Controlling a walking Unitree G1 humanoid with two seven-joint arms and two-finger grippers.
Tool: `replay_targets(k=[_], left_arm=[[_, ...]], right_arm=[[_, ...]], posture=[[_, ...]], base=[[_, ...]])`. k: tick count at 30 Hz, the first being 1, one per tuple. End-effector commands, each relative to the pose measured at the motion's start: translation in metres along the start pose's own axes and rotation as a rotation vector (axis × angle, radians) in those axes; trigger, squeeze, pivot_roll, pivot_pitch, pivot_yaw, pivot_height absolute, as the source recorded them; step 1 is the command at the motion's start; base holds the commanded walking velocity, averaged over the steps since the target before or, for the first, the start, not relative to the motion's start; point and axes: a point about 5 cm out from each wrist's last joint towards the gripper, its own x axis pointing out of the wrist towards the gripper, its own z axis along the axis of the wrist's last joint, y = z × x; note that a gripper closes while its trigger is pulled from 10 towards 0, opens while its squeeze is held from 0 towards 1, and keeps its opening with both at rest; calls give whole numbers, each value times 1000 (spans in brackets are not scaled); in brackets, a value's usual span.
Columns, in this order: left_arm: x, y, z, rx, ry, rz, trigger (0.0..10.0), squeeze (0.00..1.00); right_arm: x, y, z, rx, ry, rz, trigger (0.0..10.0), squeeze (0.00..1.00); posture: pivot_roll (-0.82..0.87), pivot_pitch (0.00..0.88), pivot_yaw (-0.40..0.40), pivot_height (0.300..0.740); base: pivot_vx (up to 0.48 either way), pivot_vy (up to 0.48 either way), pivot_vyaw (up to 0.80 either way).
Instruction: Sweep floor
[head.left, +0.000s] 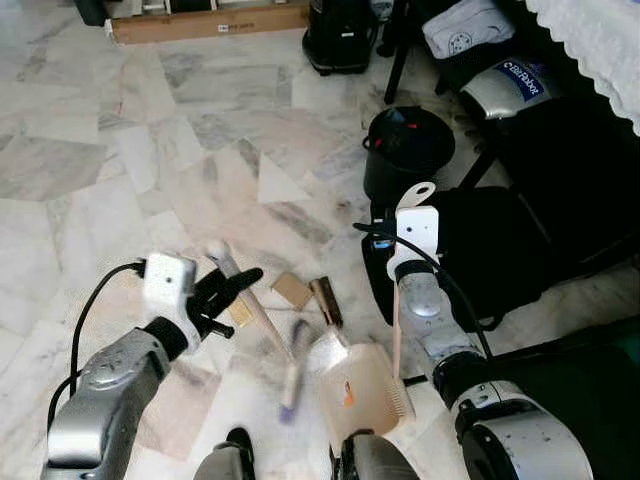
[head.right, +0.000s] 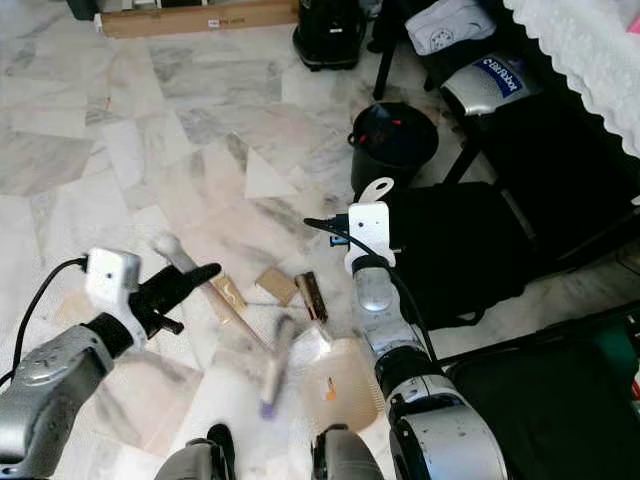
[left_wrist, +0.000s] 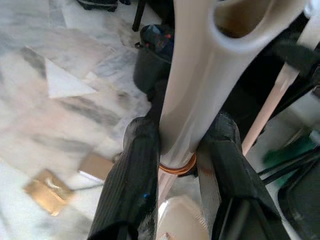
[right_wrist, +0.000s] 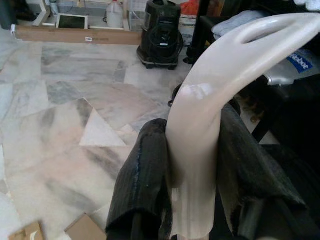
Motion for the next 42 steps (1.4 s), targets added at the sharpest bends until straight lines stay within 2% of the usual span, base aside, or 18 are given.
replay_targets(k=[1, 9, 11, 19, 26, 32, 35, 38, 42], left_arm=[[-1, -10, -1, -92, -6, -82, 10000, 0], [0, -14, 18, -101, -44, -119, 10000, 0], [-1, -20, 24, -111, -60, -158, 10000, 0], [-2, -26, 30, -111, -39, -221, 10000, 0], [-2, -29, 38, -88, -37, -255, 10000, 0], [0, -22, 44, -61, -53, -220, 10000, 0], [2, -10, 60, -10, -137, -117, 10000, 0], [2, -3, 76, 4, -232, -40, 10000, 0], [2, -4, 83, 12, -262, -32, 10000, 0]], right_arm=[[-3, 1, -8, -13, 25, 8, 10000, 0], [-3, 2, -8, -14, 25, 11, 10000, 0], [-3, 2, -7, -15, 25, 11, 10000, 0], [-3, 3, -6, -11, 20, 12, 10000, 0], [2, 4, 5, 50, -14, 26, 10000, 0], [7, 6, 15, 106, -38, 27, 10000, 0], [12, 7, 28, 163, -77, 39, 10000, 0], [15, 6, 37, 203, -101, 38, 10000, 0], [17, 4, 41, 224, -109, 31, 10000, 0]], posture=[[-14, 310, -89, 740], [-8, 309, -90, 740], [-4, 306, -90, 740], [3, 300, -84, 740], [13, 279, -75, 740], [23, 255, -67, 740], [29, 240, -62, 740], [28, 228, -59, 740], [36, 215, -57, 740]], base=[[0, 0, 0], [0, 0, 0], [0, 0, 0], [0, 0, 0], [0, 0, 0], [0, 0, 0], [0, 0, 0], [0, 0, 0], [0, 0, 0]])
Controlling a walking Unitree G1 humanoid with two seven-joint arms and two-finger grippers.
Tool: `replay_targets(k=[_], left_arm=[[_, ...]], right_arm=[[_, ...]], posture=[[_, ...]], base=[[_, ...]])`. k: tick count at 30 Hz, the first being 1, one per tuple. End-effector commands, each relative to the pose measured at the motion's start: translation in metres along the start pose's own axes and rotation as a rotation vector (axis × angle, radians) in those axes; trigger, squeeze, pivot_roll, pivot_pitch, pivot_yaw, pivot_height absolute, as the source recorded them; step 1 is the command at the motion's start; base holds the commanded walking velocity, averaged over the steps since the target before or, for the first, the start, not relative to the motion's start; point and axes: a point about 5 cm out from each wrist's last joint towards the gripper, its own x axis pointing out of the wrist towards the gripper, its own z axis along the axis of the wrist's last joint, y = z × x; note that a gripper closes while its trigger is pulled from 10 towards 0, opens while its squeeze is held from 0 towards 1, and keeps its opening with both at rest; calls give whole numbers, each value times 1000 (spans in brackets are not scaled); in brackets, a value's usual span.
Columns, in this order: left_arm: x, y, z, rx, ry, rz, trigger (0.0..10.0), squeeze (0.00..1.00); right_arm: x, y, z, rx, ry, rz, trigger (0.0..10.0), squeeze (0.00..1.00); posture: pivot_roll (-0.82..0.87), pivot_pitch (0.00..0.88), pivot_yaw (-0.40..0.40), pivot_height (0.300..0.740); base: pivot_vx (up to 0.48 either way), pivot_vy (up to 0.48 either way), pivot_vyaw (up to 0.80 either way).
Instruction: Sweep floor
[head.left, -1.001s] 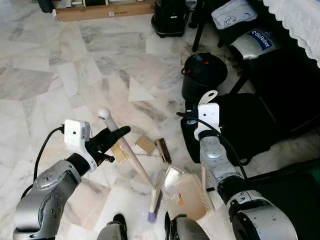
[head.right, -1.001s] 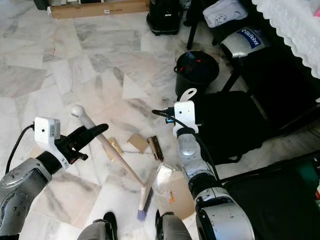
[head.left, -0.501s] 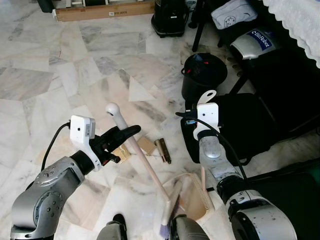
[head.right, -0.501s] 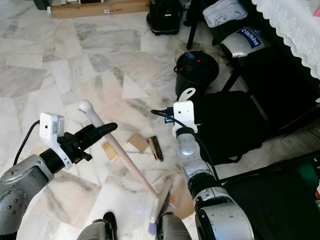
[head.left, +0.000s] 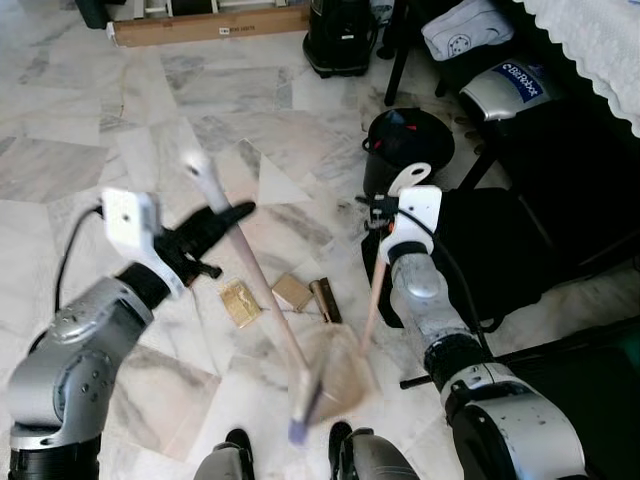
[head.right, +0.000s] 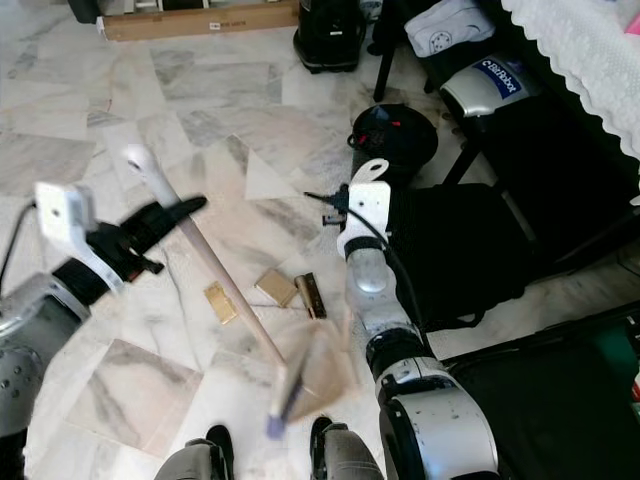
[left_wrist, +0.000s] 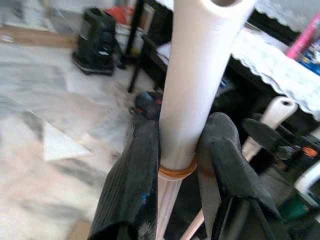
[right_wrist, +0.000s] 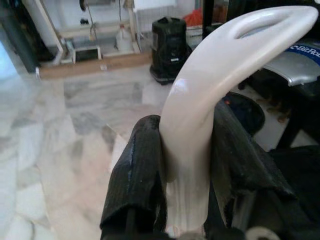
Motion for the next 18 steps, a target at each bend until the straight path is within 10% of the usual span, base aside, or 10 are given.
replay_targets(k=[1, 18], left_arm=[[0, -5, 6, -21, -48, -24, 10000, 0], [0, 5, 75, 35, -435, 272, 10000, 0]], right_arm=[[4, 0, 11, 17, -43, -4, 10000, 0], [8, -10, 29, 73, -125, -16, 10000, 0]], posture=[[34, 211, -57, 740], [32, 176, -49, 740]], base=[[0, 0, 0], [0, 0, 0]])
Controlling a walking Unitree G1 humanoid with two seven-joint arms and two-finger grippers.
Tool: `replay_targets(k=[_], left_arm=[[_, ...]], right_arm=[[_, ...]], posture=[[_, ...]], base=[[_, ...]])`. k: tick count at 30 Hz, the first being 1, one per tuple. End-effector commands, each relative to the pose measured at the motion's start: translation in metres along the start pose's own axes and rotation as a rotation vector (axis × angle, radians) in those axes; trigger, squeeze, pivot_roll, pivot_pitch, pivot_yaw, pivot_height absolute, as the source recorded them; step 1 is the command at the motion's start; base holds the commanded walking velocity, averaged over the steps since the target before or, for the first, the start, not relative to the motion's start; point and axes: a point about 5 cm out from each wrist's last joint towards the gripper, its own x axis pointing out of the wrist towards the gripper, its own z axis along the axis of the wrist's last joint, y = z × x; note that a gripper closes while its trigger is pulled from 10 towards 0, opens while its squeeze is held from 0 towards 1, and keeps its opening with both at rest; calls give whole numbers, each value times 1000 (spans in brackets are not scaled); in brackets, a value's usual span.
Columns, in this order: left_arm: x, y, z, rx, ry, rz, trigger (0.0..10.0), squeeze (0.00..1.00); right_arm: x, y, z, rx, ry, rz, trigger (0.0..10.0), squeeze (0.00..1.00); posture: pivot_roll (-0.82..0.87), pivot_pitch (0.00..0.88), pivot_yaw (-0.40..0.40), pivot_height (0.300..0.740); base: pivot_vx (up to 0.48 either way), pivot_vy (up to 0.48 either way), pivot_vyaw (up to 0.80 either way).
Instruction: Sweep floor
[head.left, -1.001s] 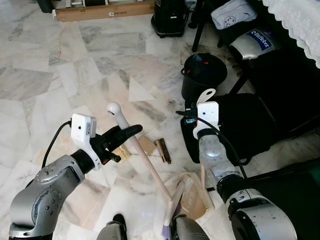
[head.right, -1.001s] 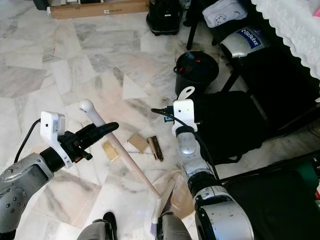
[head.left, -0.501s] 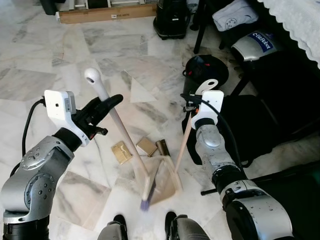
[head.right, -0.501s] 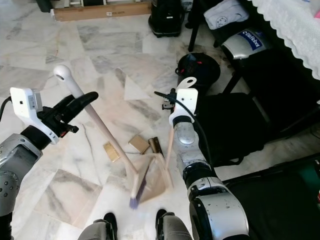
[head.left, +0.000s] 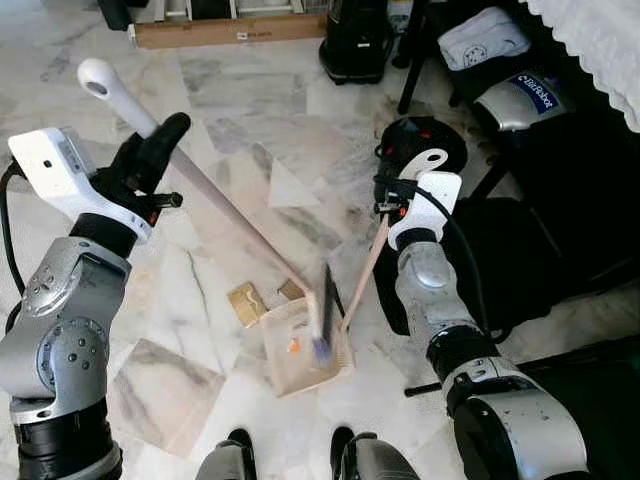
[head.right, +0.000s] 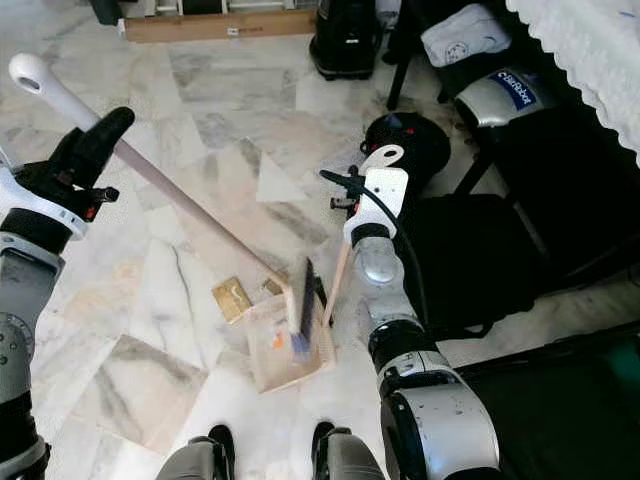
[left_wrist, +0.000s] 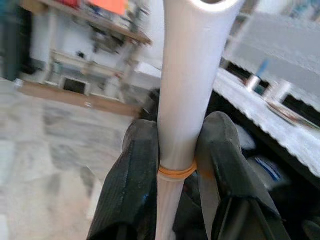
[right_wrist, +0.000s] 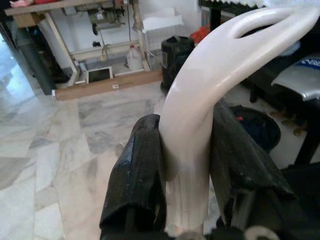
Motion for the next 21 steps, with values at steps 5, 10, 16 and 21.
replay_targets(k=[5, 10, 16, 21], left_arm=[[-7, 12, 17, 293, -109, 178, 10000, 0], [-16, 12, -7, 418, -11, 160, 10000, 0], [-35, 17, -31, 409, 61, 218, 10000, 0], [-43, 4, -51, 397, 99, 181, 10000, 0]], right_arm=[[5, -5, 25, 30, -111, -15, 10000, 0], [2, -7, 32, 36, -139, -17, 10000, 0], [-7, -13, 39, 36, -170, -8, 10000, 0], [-19, -23, 45, 18, -192, -9, 10000, 0]], posture=[[25, 170, -45, 740], [18, 164, -45, 740], [-5, 144, -52, 740], [-10, 119, -54, 740]], base=[[0, 0, 0], [0, 0, 0], [0, 0, 0], [0, 0, 0]])
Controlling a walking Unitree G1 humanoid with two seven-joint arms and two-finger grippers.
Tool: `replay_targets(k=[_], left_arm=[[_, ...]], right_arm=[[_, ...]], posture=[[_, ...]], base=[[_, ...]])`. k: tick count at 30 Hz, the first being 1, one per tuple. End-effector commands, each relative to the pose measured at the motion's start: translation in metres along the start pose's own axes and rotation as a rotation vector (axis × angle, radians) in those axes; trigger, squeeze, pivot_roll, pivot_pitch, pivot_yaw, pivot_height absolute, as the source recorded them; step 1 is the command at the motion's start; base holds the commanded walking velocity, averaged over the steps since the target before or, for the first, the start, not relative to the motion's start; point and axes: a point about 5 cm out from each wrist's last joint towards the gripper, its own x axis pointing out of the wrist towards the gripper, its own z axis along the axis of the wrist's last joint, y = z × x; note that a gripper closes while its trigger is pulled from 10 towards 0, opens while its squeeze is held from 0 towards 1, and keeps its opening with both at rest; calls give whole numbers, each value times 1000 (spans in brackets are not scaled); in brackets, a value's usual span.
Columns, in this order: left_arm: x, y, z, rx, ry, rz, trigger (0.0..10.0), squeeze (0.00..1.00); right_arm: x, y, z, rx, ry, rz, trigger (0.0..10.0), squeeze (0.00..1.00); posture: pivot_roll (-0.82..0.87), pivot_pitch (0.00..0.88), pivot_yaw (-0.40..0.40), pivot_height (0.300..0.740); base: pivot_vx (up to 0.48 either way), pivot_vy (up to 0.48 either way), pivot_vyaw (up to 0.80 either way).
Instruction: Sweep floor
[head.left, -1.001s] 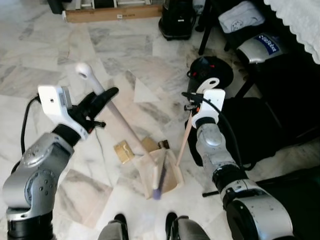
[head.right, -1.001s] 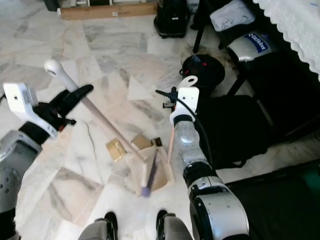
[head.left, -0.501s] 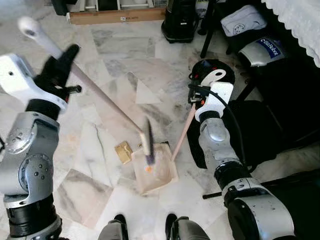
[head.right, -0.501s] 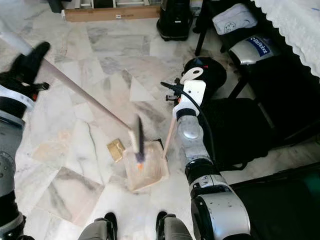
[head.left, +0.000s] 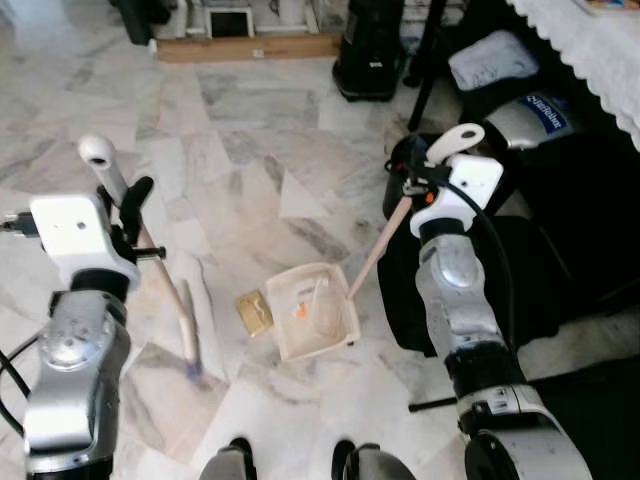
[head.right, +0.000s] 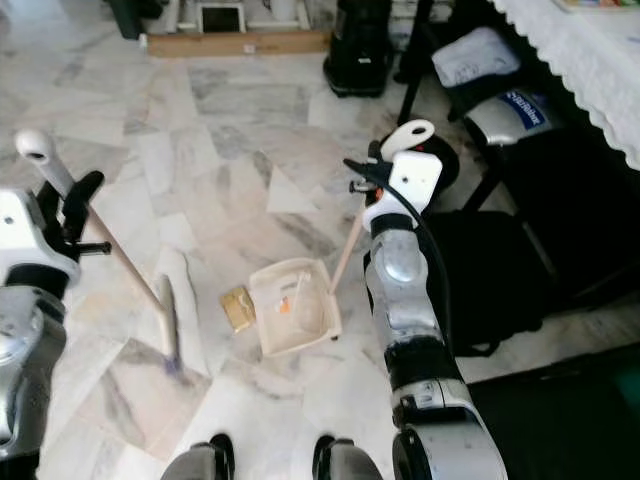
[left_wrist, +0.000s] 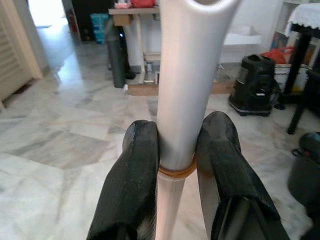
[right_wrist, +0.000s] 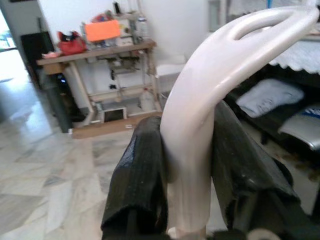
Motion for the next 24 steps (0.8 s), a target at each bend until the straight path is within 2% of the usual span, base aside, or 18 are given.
replay_targets(k=[1, 5, 8, 24], left_arm=[[-2, -10, 3, -4, -46, -32, 10000, 0], [-2, -14, -1, -13, -42, -29, 10000, 0], [0, -23, -3, -21, -44, -54, 10000, 0], [0, -26, -6, -15, -51, -51, 10000, 0]], right_arm=[[-2, -4, 16, 3, -65, 9, 10000, 0], [-7, -6, 17, 11, -62, -2, 10000, 0], [-11, -6, 21, 30, -54, -10, 10000, 0], [-23, -2, 22, 67, -29, -16, 10000, 0]], posture=[[-13, 112, -53, 740], [-26, 92, -50, 740], [-28, 76, -44, 740], [-28, 13, -31, 740]], base=[[0, 0, 719], [0, 0, 775], [0, 0, 794], [0, 0, 795]])
